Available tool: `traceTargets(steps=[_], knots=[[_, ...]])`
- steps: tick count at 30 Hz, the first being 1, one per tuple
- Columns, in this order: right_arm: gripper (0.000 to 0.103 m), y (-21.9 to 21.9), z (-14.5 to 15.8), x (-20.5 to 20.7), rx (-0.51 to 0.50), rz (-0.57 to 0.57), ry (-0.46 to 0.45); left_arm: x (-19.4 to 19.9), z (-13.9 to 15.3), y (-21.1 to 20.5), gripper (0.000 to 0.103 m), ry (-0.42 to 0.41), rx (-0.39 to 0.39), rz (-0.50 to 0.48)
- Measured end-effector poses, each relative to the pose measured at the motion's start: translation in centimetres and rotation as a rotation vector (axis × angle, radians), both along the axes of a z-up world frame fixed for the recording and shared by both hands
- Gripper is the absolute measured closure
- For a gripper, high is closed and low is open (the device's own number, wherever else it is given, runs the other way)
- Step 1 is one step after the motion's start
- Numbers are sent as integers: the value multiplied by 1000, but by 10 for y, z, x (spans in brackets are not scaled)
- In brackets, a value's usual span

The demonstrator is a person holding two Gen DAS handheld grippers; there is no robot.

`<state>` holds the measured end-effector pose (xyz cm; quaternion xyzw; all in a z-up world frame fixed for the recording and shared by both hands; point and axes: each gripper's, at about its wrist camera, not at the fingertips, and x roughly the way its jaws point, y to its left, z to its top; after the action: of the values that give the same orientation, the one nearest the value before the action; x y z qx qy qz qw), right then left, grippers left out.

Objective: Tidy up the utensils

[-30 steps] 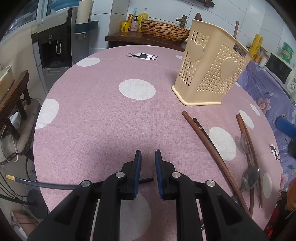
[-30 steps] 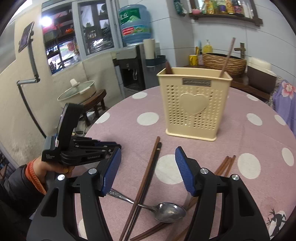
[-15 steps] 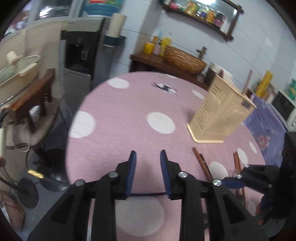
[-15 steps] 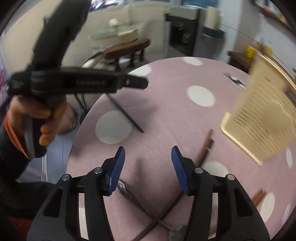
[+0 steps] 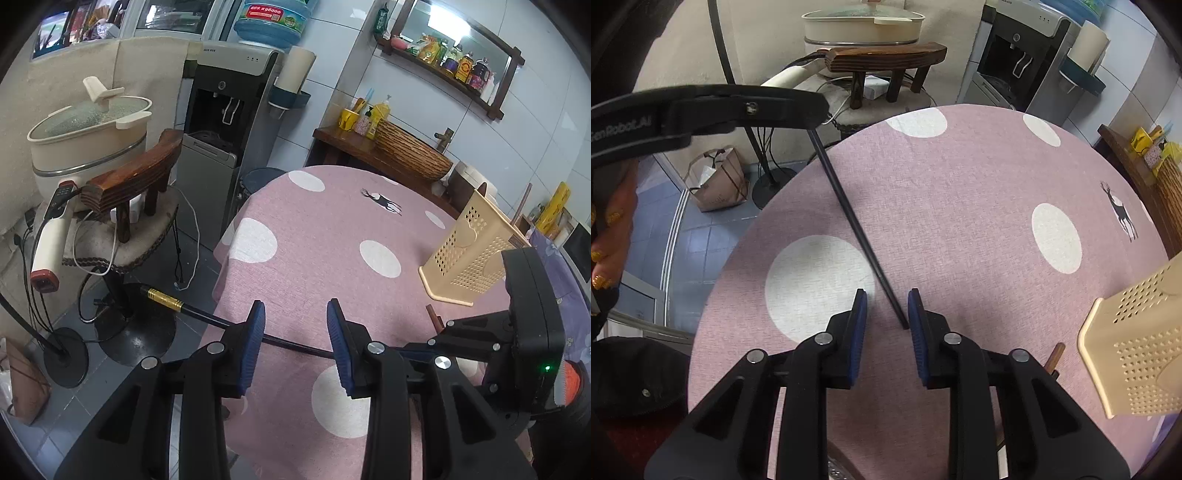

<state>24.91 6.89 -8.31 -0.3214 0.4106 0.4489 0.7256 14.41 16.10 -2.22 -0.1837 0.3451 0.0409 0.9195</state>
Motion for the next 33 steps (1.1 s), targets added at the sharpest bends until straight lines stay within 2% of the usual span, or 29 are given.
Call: traceTargets(steps=[2,3,4,7,8,13,16,18,21,24,28,33], knots=[[82,4,-1,3,-3,12,8,-1,-1,1,67,-1,-10,5],[91,5,-1,4,-4,13,32,-1,-1,1,67,-1,-13,4],[94,5,-1,0,-10,16,24,-2,-1,2,67,-1,-13,3],[96,3,-1,-3,-27,11,15,-4,0,2,67,-1,-7,2],[96,-1,0,-2,-22,-17,33,-4,0,2,67,-1,-8,2],[98,-45,26,10,126,-185,158,-2,0,-1,67,-4,-15,-9],[98,-85,33,11,177,-347,244,0,-3,-6,66,1,-13,-26],[98,-106,28,1,211,-445,321,3,-7,-10,66,12,-17,-37],[98,-117,27,-25,284,-493,363,7,-13,-17,66,27,-30,-54],[98,-111,26,-49,339,-519,407,10,-17,-24,66,39,-30,-71],[98,-88,18,-76,313,-558,347,14,-21,-31,64,61,-13,-86],[98,-81,-5,-86,317,-570,401,24,-35,-33,63,111,12,-85]])
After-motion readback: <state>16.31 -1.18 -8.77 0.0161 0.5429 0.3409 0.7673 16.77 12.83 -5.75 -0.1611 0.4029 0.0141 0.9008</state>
